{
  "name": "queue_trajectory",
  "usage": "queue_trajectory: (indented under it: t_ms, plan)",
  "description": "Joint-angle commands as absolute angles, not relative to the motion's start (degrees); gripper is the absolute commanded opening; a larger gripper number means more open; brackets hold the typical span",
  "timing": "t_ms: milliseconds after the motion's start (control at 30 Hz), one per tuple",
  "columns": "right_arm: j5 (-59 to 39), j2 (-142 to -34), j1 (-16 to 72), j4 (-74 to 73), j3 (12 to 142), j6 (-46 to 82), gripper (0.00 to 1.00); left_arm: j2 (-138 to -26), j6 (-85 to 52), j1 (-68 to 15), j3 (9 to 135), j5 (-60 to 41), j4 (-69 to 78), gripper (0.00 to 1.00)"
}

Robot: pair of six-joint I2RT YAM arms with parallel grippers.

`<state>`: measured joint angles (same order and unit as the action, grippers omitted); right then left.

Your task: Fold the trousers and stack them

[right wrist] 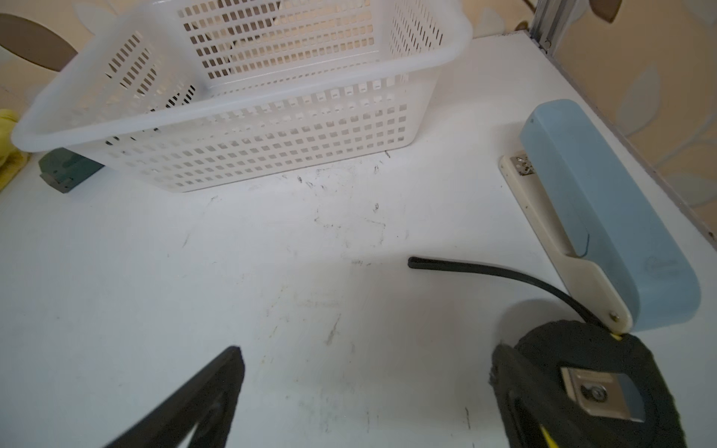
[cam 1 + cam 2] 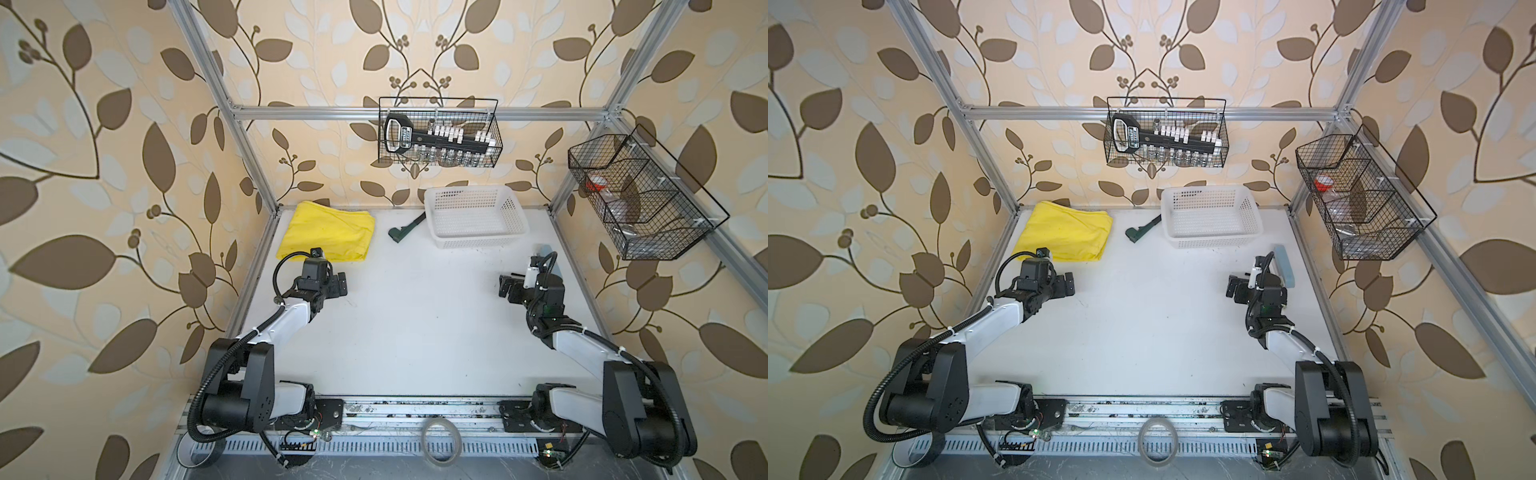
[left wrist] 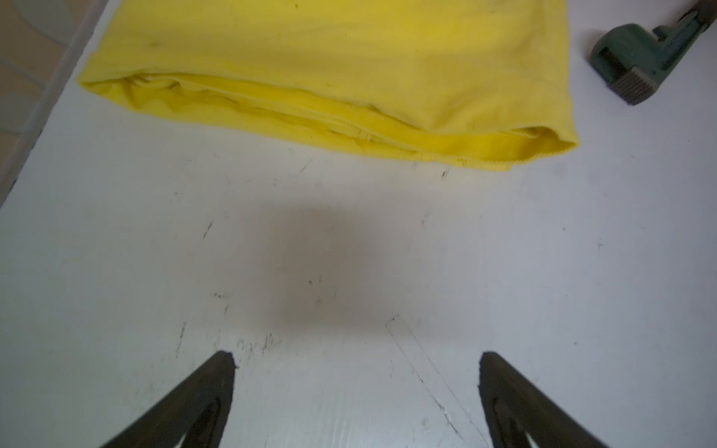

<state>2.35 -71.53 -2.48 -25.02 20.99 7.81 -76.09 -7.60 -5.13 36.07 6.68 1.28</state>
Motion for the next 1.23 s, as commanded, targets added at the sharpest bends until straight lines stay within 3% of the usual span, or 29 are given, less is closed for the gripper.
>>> queue_trajectory:
  t_ms: [0,133,267,400,633,733,833,1200]
  plan:
    - [0.5,-73.9,-4.0,-40.7,19.0,4.6,1.00,-80.1,-4.4,-3.5,36.9,5.5,11.7,0.99]
    - [-4.9,-78.0,-2.6,-44.7,19.3,1.5,1.00,-84.0,-0.1,-2.5,34.2,3.4,17.4,0.99]
    - [-4.9,-75.7,-2.2,-51.5,13.9,0.3,1.00,-83.3,1.8,-1.7,30.1,6.3,27.3,0.99]
    - [-2.5,-78.2,-0.4,-62.8,9.1,-0.2,1.00,-85.2,0.7,-0.2,30.8,5.0,27.1,0.99]
    - [4.0,-77.9,0.1,-61.9,9.2,1.5,1.00,-85.7,-1.8,2.6,27.8,3.6,32.3,0.99]
    - [13.3,-76.9,2.9,-65.0,6.9,1.5,1.00,-86.4,-1.7,2.5,23.8,3.9,40.2,0.99]
    - [17.3,-77.4,5.1,-62.8,8.3,0.8,1.00,-85.8,-2.0,2.5,24.1,4.1,38.7,0.99]
    - [11.3,-77.5,2.2,-61.1,9.4,1.6,1.00,-85.5,-2.0,2.5,24.0,4.1,38.6,0.99]
